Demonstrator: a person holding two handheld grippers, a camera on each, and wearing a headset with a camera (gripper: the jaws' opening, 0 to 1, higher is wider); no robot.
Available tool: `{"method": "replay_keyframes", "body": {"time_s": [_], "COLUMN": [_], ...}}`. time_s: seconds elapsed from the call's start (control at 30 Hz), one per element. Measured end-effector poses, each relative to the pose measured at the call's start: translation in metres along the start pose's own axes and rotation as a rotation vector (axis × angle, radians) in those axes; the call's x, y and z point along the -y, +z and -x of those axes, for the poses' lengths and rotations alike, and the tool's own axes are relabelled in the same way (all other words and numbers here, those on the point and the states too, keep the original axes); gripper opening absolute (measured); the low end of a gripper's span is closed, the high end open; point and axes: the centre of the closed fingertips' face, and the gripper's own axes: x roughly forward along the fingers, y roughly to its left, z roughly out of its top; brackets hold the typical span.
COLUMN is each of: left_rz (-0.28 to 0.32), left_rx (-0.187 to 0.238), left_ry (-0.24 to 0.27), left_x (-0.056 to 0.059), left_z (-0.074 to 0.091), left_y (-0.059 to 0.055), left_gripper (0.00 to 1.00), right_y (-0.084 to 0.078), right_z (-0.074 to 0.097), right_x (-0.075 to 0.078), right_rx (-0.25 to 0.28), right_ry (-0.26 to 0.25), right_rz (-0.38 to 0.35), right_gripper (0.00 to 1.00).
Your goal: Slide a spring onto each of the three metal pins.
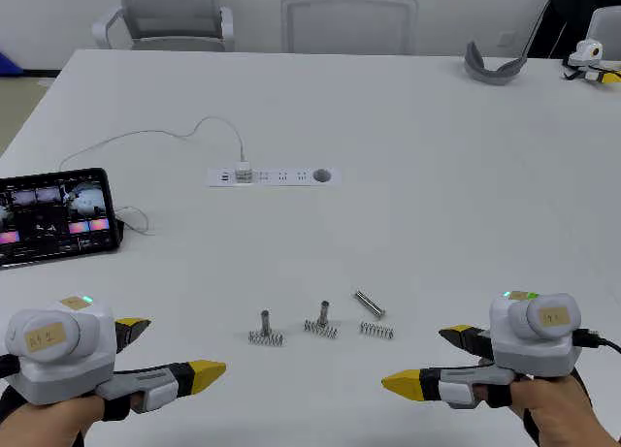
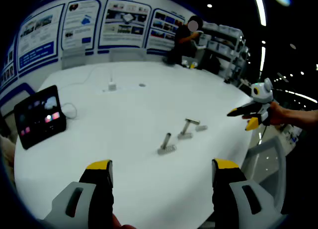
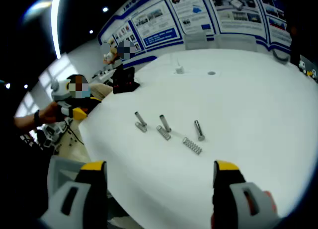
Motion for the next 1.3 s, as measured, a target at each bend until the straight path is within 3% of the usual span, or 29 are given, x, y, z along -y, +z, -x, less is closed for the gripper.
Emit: {"method": "replay_keyframes", "body": {"time_s": [0.73,1.07,1.17,1.3], "left_rz": [0.006,0.023,0.038,0.045], "left_rx": [-0.002,0.006,0.023,0.027], "left_ry": [0.001,-0.003,0.0,0.005], "left_x": [0.001,0.005,0.001,-0.008], "left_z": [0.0,0.0,0.004,0.008], "left_y": [-0.002,-0.006,-0.005,-0.009], "left_gripper": [0.83,0.83,0.83,0.82], "right_y": [-0.003,-0.028,-0.04,-0.043], "right_z": [0.001,0.001,-0.001,-0.002], "right_x": [0.0,-0.004,-0.006,-0.01], "right_rx": [0.002,-0.009,-0.03,-0.03], "right_ry": [0.001,-0.03,-0.04,-0.048], "right_rz": [0.016,-0.03,-0.062,-0.087], "right_gripper": [0.94,0.95,0.95,0.95]}}
